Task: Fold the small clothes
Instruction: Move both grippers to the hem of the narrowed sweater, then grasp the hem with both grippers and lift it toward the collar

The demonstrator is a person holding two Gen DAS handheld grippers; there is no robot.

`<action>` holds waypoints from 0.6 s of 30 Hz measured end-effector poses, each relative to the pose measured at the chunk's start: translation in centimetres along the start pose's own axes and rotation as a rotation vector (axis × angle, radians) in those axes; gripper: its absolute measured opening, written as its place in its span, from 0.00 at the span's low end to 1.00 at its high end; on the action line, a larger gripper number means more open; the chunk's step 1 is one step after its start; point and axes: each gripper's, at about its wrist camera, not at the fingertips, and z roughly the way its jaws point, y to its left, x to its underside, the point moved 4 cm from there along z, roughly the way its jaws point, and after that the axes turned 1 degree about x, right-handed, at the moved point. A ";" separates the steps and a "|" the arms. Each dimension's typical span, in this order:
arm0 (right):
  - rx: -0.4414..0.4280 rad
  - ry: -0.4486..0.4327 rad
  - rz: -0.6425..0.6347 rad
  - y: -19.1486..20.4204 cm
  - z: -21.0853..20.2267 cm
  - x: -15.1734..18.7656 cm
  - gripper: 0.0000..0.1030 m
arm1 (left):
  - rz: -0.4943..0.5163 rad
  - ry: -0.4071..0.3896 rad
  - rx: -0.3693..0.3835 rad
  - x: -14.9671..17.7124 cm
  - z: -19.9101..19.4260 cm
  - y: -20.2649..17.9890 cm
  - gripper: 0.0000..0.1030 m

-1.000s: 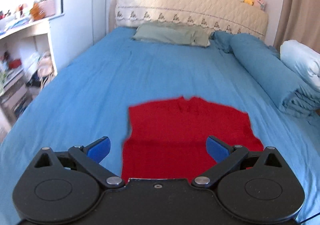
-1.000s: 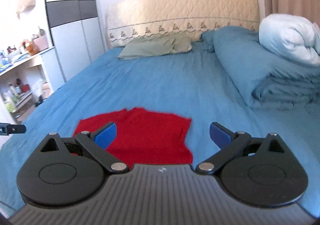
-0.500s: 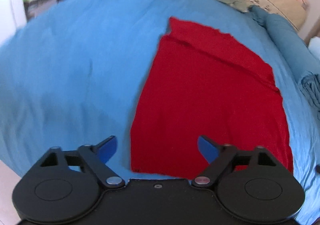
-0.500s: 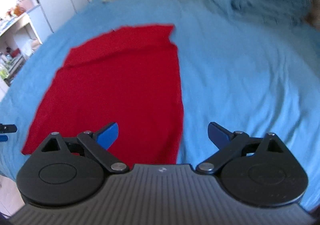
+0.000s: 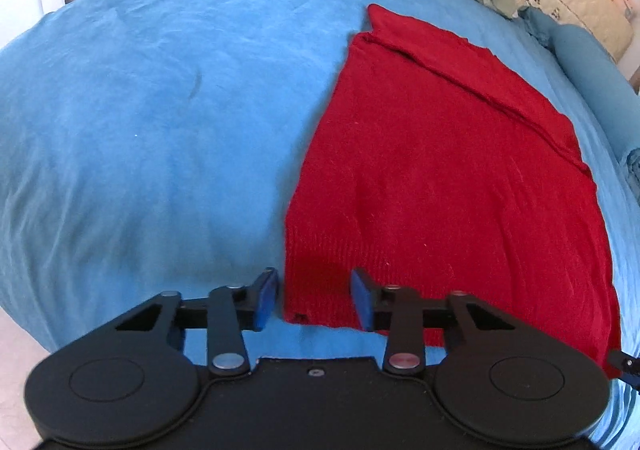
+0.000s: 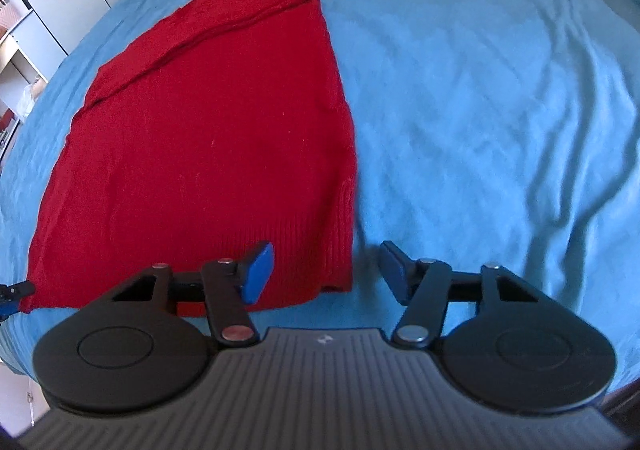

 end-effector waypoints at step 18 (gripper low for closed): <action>0.018 0.034 0.018 0.0 0.5 -1.4 0.20 | 0.084 0.055 -0.052 -0.8 0.4 -1.5 0.05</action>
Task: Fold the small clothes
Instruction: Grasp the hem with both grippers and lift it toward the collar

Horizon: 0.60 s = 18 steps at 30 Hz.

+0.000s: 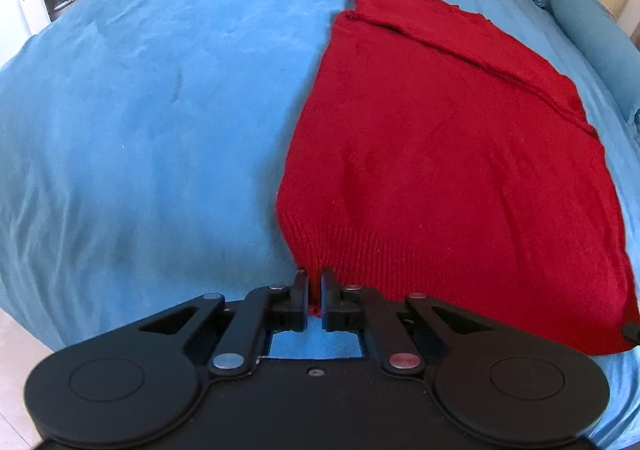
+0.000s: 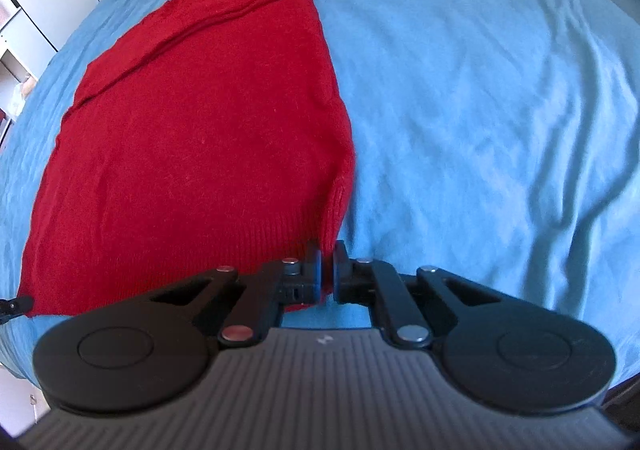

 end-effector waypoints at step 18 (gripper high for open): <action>-0.178 -0.261 0.087 6.2 -7.8 -20.5 0.20 | -0.032 -0.290 0.182 -21.4 -7.9 -5.1 0.04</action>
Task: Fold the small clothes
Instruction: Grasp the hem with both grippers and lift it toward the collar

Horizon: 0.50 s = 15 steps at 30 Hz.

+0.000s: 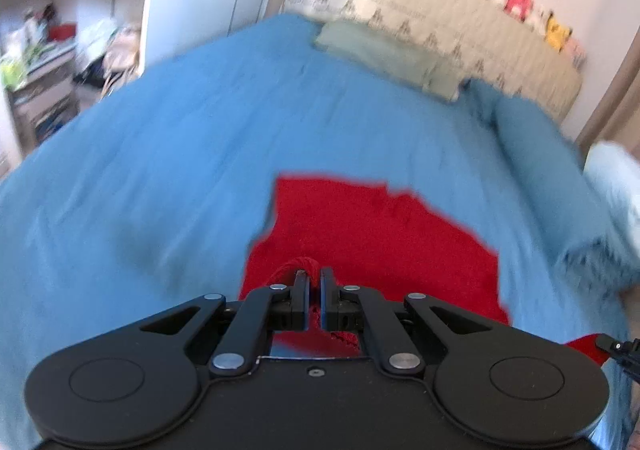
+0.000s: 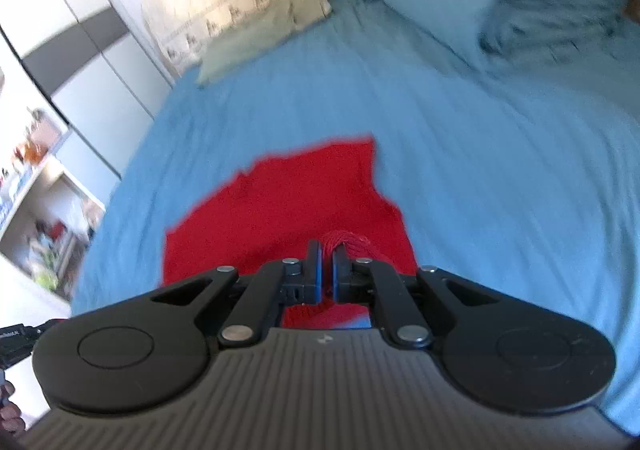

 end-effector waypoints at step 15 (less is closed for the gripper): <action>0.070 -0.029 0.004 1.4 26.8 -10.4 0.20 | -0.105 -0.045 -0.066 -9.8 26.1 0.5 0.04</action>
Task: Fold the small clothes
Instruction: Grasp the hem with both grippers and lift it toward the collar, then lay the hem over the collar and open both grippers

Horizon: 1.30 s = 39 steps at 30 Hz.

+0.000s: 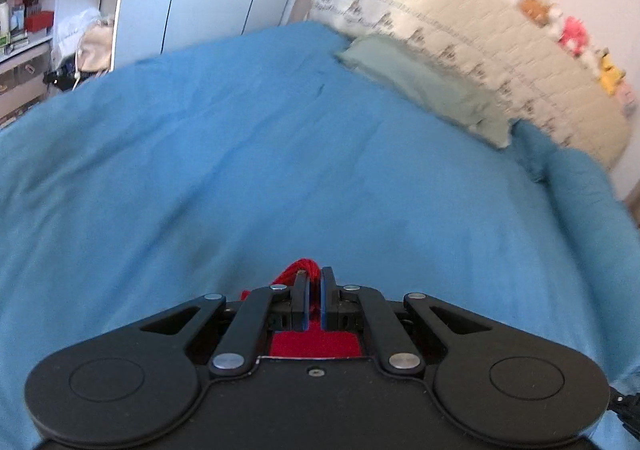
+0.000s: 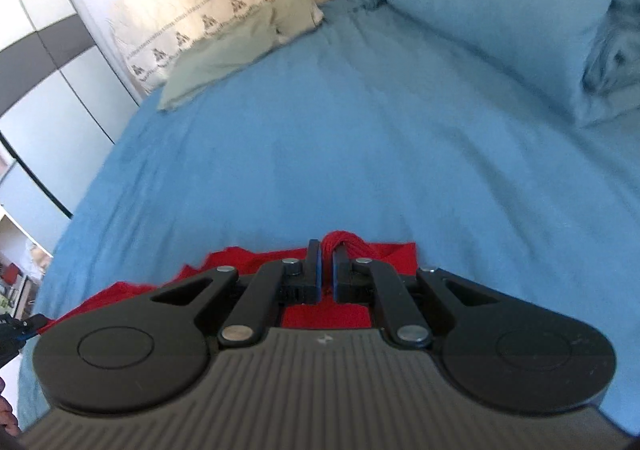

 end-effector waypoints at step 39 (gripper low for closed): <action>-0.066 0.106 -0.351 1.4 2.4 10.1 1.00 | 0.416 0.204 -0.057 13.9 0.0 -2.3 0.99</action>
